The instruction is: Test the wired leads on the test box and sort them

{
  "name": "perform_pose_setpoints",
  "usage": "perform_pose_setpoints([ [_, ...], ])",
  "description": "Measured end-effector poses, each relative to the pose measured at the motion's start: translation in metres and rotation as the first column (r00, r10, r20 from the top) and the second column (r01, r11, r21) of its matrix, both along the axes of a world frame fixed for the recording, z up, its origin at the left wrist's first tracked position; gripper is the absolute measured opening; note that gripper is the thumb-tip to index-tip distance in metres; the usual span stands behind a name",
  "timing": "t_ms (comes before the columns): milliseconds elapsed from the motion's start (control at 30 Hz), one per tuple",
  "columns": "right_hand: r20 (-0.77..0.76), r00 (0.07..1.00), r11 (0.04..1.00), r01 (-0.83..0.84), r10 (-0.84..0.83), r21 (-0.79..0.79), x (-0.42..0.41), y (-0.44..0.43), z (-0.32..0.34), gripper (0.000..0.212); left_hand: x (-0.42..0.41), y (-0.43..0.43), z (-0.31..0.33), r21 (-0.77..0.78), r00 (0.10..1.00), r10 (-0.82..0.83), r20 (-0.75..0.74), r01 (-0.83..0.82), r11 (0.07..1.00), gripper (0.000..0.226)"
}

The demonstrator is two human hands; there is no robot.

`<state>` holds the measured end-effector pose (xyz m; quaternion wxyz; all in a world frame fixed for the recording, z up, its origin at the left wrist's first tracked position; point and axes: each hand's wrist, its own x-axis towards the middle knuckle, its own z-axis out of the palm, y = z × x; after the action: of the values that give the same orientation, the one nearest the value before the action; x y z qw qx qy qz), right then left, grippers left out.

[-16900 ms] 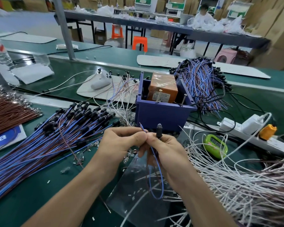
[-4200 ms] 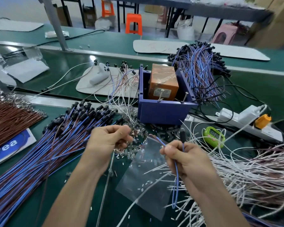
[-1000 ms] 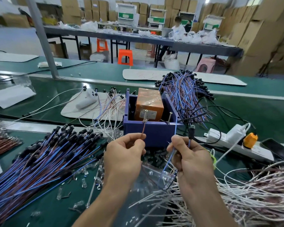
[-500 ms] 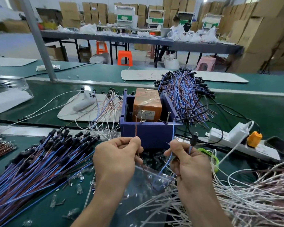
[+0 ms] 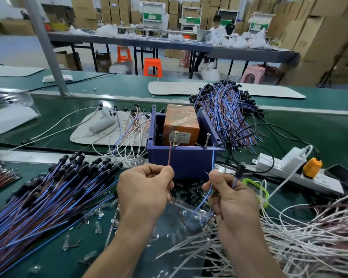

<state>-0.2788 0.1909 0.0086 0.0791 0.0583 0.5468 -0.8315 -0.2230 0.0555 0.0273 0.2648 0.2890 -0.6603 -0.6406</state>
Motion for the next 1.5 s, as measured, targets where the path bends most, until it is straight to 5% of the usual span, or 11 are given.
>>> perform_pose_setpoints([
  [1500, 0.034, 0.999, 0.999, 0.036, -0.037, 0.026, 0.002, 0.011, -0.003, 0.013, -0.008, -0.006, -0.004, -0.009, 0.999, -0.04, -0.021, 0.04, 0.999, 0.025],
])
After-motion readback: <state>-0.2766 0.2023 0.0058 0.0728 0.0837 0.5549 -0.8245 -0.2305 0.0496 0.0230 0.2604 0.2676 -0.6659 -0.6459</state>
